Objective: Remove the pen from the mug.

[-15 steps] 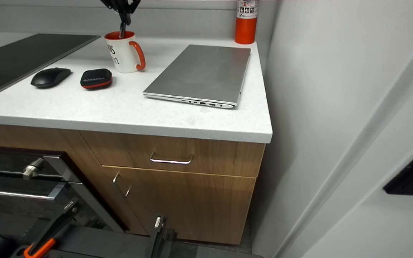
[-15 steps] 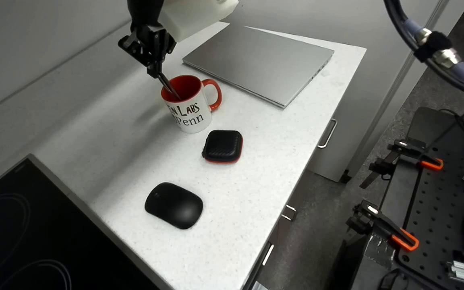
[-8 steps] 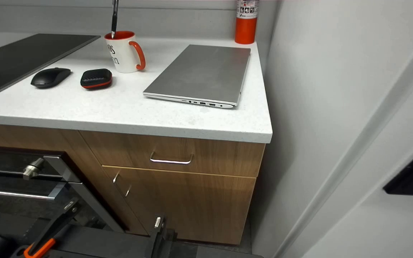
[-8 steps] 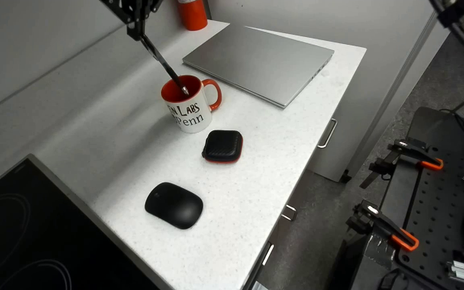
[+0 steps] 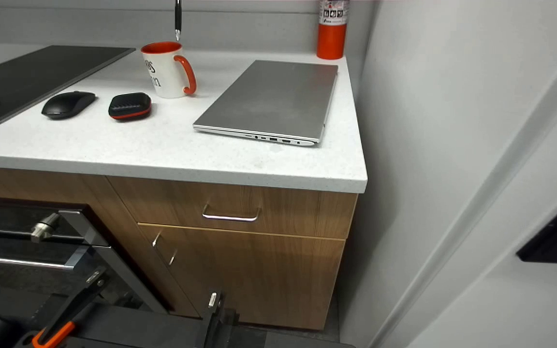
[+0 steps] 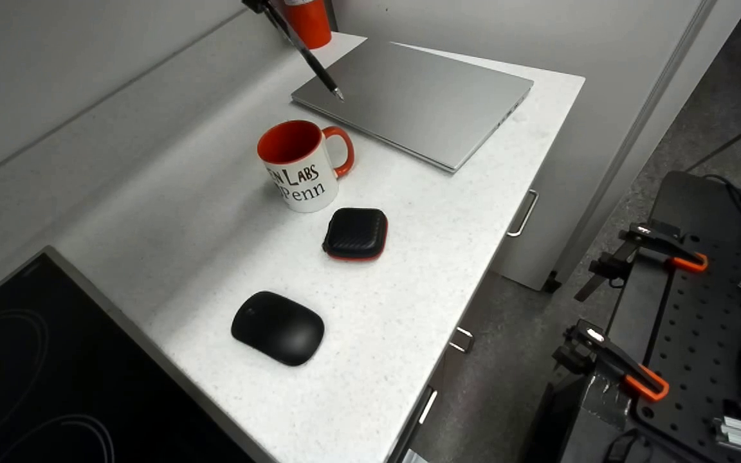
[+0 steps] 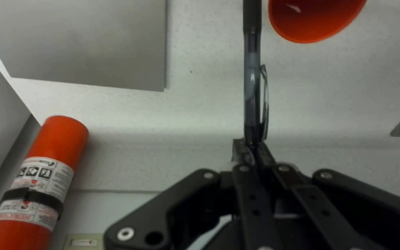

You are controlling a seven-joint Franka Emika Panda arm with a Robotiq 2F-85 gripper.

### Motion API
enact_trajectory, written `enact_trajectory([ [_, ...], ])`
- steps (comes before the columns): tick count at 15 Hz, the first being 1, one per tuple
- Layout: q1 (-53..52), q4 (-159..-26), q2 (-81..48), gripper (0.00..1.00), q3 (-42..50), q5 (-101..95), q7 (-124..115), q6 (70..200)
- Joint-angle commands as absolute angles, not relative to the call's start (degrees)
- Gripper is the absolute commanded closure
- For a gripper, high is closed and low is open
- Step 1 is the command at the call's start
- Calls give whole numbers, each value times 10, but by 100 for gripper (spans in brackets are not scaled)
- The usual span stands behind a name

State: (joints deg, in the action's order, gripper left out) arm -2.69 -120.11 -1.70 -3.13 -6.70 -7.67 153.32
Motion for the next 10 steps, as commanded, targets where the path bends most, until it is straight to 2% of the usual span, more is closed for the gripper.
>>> enact_trajectory([
  [1, -26, -1213, -21, 98, -20, -116, -125, 1477],
  [10, -25, -1197, -84, 98, -18, -26, -105, 1317],
])
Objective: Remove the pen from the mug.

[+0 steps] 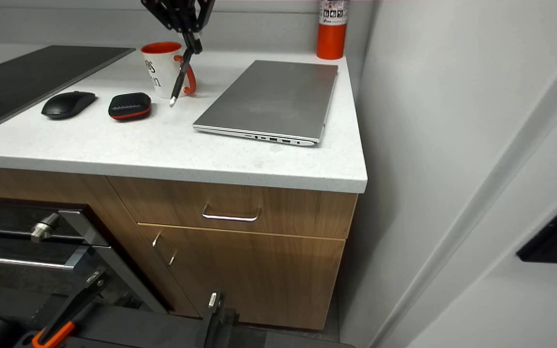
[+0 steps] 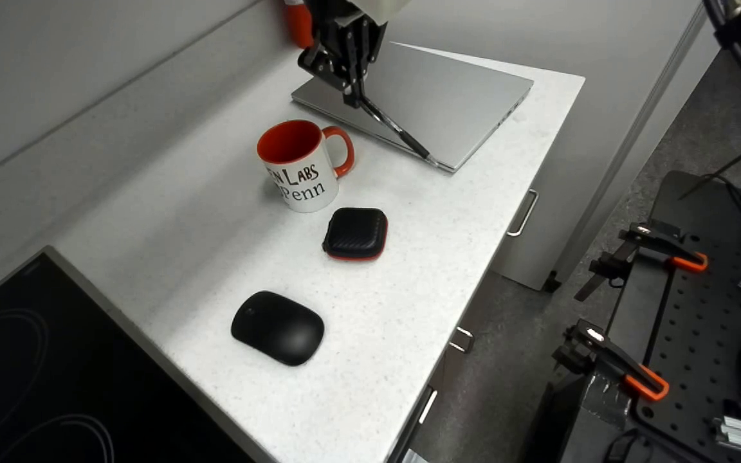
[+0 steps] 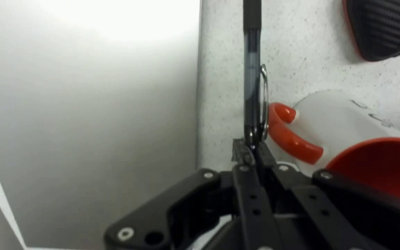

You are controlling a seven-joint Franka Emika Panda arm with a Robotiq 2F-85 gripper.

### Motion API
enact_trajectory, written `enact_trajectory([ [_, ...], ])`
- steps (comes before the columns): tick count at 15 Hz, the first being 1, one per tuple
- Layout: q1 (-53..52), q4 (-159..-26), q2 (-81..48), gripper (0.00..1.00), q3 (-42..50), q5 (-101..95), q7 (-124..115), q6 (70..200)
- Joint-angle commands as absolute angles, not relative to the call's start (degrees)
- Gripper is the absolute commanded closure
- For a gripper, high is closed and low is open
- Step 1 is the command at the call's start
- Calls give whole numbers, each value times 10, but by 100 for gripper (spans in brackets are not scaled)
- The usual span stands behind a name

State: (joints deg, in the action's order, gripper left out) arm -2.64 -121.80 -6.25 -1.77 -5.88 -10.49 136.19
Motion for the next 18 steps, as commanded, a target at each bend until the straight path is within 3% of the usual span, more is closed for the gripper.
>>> enact_trajectory([
  [1, -25, -1195, -93, 98, -17, -17, -107, 1308],
  [9, -23, -1169, -151, 98, -10, 21, -115, 1310],
  [11, -24, -1165, -156, 68, -6, 19, -120, 1312],
  [18, -24, -1160, -149, 16, -3, 19, -123, 1316],
])
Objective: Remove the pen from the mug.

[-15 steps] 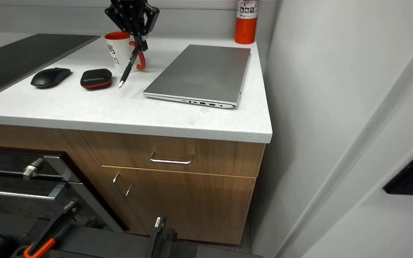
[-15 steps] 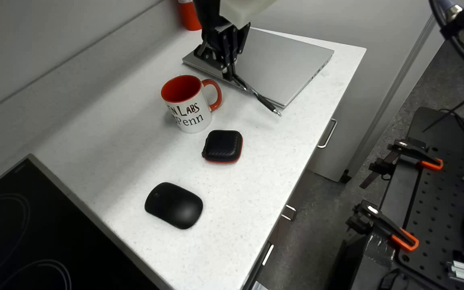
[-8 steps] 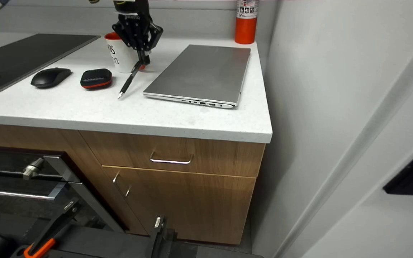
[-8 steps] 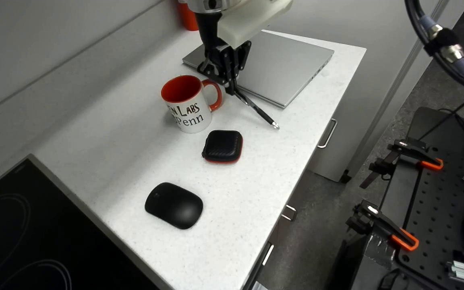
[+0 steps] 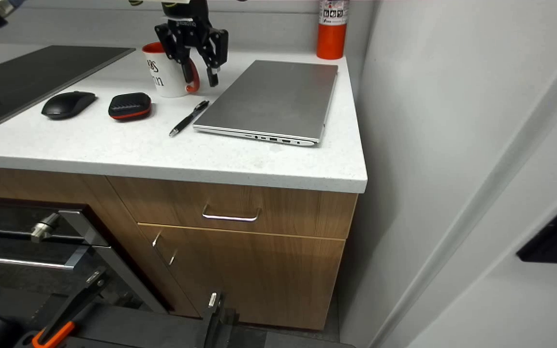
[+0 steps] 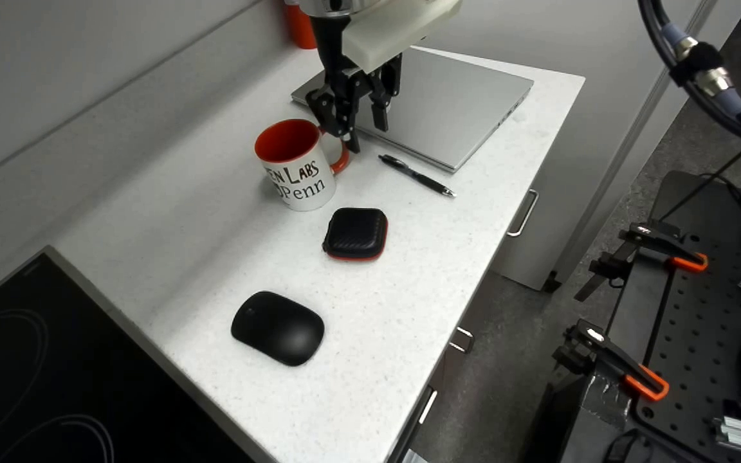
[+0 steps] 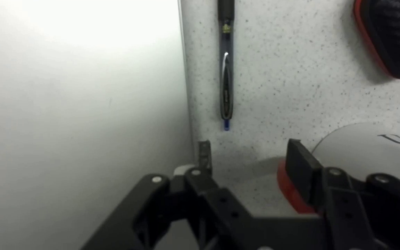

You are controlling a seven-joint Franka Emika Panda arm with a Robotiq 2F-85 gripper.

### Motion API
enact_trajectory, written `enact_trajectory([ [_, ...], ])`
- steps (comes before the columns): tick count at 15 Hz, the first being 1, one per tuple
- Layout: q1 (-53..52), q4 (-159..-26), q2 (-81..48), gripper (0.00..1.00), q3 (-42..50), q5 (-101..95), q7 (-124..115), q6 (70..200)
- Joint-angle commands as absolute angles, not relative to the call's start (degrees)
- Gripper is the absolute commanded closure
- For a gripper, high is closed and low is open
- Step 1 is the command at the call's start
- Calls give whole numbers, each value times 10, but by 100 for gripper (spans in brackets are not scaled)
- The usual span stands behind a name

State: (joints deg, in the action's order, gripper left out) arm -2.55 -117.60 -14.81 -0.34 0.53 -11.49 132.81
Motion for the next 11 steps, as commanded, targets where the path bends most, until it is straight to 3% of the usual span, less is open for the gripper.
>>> enact_trajectory([
  [1, -24, -1159, -148, 7, -3, 19, -123, 1317],
  [3, -23, -1158, -147, 0, -3, 20, -121, 1317],
  [11, -26, -1169, -148, 0, -2, 6, -115, 1327],
])
